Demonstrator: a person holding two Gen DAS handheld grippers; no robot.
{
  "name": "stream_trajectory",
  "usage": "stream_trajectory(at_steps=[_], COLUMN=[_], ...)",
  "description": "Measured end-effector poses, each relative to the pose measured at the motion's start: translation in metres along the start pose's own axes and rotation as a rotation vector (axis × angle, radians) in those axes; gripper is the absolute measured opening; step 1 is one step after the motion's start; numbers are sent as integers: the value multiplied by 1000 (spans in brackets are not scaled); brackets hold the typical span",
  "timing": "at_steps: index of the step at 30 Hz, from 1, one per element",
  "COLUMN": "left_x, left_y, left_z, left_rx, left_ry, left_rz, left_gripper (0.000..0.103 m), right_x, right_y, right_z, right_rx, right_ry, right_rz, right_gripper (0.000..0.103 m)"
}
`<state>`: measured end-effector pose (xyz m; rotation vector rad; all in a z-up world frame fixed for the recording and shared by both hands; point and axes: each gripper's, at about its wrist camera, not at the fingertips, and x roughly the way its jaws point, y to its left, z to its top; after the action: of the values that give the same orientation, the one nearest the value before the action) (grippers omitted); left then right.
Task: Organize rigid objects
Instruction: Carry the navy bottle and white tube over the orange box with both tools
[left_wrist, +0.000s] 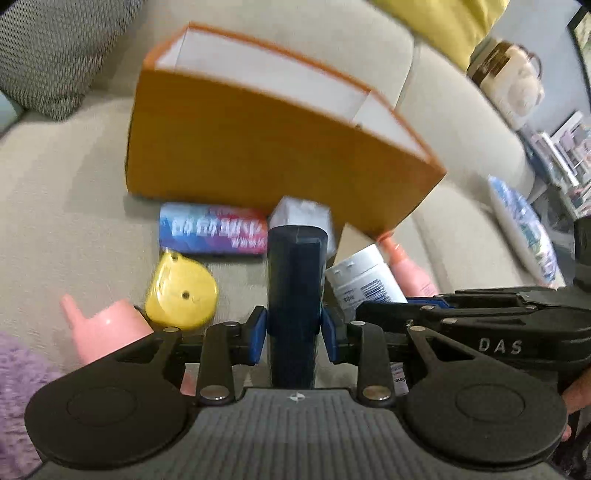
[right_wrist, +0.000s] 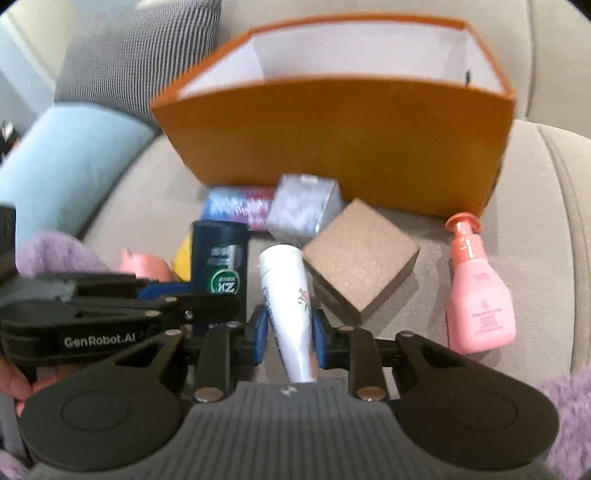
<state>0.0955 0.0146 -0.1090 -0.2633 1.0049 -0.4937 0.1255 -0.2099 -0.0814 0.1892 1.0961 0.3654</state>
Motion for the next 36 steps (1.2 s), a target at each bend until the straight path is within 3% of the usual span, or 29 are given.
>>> stream_trajectory(at_steps=[8,15,18,24,36], left_x=[-49,-64,-58,3,118], left_y=[-14,-35,-40,-31,6], left_z=[49,123,155,194,211], left_rx=[29,123,165,209,170], left_ry=[-124,-204,-209,-75,184], left_rz=[-31,-50,-42,-3,-20], left_gripper=[35,35,35,35,35], right_x=[-53,-72,-70,-33,71], right_y=[6,0,-3,-30,-83], right_z=[30,96,125,170,196], right_rx=[63,102,91,152,278], right_ry=[-170,-245,-278,-244,-22], right_rz=[21,69,48,12,-47], right_gripper=[25,25,25,25,24])
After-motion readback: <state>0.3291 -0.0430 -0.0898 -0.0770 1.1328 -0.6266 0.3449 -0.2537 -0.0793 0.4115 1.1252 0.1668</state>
